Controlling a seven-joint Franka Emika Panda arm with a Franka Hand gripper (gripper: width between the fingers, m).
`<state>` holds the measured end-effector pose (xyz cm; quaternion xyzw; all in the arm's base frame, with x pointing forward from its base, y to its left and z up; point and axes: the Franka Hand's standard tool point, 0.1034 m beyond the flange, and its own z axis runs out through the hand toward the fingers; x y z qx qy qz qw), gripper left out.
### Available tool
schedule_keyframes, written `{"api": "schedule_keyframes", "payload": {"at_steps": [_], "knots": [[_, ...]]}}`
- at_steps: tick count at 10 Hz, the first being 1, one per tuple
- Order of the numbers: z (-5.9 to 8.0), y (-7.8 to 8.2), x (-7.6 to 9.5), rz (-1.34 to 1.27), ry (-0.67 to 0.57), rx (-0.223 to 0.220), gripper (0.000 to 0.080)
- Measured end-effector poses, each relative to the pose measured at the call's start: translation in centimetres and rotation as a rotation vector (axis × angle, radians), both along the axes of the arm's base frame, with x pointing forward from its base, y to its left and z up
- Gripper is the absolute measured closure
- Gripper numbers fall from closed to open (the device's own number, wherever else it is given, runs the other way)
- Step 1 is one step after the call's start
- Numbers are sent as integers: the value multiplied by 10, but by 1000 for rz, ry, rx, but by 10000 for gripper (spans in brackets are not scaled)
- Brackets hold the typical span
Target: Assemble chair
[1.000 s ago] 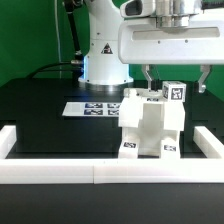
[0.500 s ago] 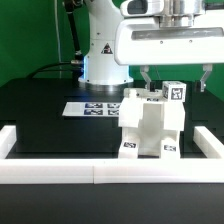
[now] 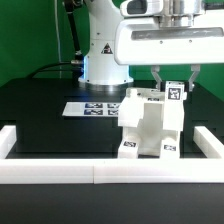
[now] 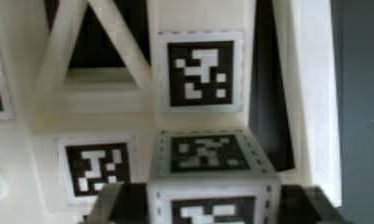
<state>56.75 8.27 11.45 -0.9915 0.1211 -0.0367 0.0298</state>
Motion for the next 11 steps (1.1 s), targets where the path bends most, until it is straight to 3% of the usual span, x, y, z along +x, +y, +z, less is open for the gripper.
{"api": "schedule_keyframes", "payload": {"at_steps": [3, 8, 9, 10, 11], "knots": [[0, 0, 0, -46, 2, 4, 514], [0, 1, 0, -419, 21, 36, 512], [0, 1, 0, -447, 23, 38, 463], [0, 1, 0, -441, 23, 37, 463], [0, 1, 0, -441, 23, 37, 278]]}}
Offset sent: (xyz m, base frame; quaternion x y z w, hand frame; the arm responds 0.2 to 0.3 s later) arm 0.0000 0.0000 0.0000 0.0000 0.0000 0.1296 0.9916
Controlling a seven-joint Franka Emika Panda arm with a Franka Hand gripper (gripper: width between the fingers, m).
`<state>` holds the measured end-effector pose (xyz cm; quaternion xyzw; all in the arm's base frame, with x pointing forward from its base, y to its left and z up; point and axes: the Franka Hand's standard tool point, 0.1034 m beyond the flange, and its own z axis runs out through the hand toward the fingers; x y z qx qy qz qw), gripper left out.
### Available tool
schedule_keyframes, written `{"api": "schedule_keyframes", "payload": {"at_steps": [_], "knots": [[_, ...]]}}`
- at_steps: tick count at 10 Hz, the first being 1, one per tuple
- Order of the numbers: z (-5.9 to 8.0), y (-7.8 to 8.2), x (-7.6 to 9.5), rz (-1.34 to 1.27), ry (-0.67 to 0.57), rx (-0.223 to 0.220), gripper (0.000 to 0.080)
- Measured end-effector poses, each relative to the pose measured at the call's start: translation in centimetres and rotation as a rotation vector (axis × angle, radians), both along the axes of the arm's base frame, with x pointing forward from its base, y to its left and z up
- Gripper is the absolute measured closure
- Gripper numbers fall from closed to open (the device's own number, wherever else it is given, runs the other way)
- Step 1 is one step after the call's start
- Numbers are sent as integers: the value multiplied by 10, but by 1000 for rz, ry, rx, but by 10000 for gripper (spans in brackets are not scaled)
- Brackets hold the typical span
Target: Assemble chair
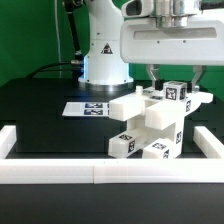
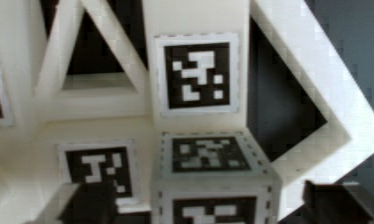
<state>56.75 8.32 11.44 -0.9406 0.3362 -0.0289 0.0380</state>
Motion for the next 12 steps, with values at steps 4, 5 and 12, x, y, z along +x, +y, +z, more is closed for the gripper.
{"api": "schedule_keyframes", "payload": {"at_steps": [4, 5, 12], "knots": [[22, 3, -3, -8, -22, 23, 151], [29, 6, -12, -6, -23, 35, 151], [44, 8, -59, -25, -6, 79, 150]]}}
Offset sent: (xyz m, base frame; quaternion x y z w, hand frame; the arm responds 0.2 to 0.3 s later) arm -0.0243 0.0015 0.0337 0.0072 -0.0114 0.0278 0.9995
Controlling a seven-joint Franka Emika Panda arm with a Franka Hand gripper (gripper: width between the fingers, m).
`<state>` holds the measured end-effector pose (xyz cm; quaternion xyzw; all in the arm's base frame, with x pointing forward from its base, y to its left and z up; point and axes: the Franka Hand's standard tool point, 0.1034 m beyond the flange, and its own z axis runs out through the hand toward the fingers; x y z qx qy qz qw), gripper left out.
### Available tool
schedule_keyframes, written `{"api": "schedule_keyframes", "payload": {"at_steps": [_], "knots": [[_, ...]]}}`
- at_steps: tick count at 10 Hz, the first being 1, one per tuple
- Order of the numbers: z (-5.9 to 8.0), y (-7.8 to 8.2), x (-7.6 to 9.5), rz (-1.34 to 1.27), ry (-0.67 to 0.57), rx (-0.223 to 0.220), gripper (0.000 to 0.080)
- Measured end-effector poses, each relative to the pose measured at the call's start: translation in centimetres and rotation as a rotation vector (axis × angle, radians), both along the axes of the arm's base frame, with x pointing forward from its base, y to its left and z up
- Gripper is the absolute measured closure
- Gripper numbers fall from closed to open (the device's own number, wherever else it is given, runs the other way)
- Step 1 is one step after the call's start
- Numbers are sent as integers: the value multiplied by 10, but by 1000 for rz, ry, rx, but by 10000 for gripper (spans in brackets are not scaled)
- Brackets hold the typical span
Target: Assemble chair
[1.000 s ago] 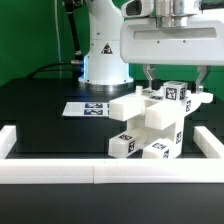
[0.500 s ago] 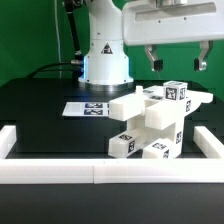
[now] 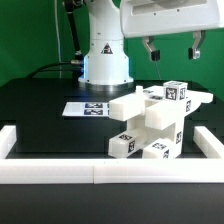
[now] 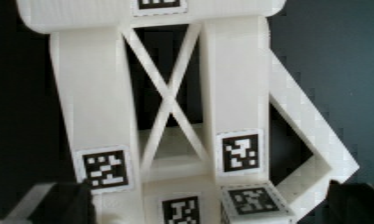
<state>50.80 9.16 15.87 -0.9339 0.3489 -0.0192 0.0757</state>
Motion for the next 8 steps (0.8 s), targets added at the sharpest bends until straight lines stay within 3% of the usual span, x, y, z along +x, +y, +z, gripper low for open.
{"api": "schedule_keyframes", "payload": {"at_steps": [2, 5, 8], "knots": [[-1, 3, -4, 59, -12, -6, 150], [-6, -1, -36, 139, -24, 11, 150], [-7, -1, -34, 137, -21, 8, 150]]}}
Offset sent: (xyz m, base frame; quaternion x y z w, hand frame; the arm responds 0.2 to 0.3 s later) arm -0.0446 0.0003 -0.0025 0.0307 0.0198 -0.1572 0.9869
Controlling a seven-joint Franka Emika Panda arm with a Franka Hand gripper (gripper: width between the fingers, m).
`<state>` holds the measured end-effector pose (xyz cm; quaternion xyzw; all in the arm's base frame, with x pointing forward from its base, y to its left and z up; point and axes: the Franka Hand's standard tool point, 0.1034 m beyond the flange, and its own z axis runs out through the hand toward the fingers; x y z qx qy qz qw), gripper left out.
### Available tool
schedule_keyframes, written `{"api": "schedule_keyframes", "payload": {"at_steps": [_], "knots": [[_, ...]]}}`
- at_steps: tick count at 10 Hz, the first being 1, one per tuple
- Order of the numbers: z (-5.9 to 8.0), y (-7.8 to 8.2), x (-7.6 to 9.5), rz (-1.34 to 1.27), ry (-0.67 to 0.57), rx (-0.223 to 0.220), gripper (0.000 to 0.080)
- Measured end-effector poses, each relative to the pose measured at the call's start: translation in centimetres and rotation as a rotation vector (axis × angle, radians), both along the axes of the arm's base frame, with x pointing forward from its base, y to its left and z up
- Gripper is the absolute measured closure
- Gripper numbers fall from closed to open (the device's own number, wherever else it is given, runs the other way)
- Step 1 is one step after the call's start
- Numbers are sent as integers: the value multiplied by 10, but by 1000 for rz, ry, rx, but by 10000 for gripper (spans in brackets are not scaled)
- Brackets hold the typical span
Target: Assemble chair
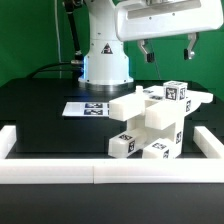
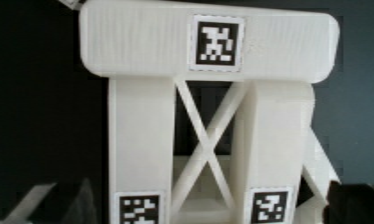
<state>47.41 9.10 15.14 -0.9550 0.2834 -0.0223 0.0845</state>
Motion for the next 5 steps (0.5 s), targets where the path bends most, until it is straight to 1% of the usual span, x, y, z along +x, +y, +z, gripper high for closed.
{"api": "schedule_keyframes", "payload": {"at_steps": [1, 2, 3, 5], "knots": [[-1, 1, -3, 7, 2, -4, 150], [-5, 7, -18, 53, -1, -27, 150], [-11, 9, -30, 93, 1, -33, 150], [-23, 7, -41, 148, -27, -42, 150]]}}
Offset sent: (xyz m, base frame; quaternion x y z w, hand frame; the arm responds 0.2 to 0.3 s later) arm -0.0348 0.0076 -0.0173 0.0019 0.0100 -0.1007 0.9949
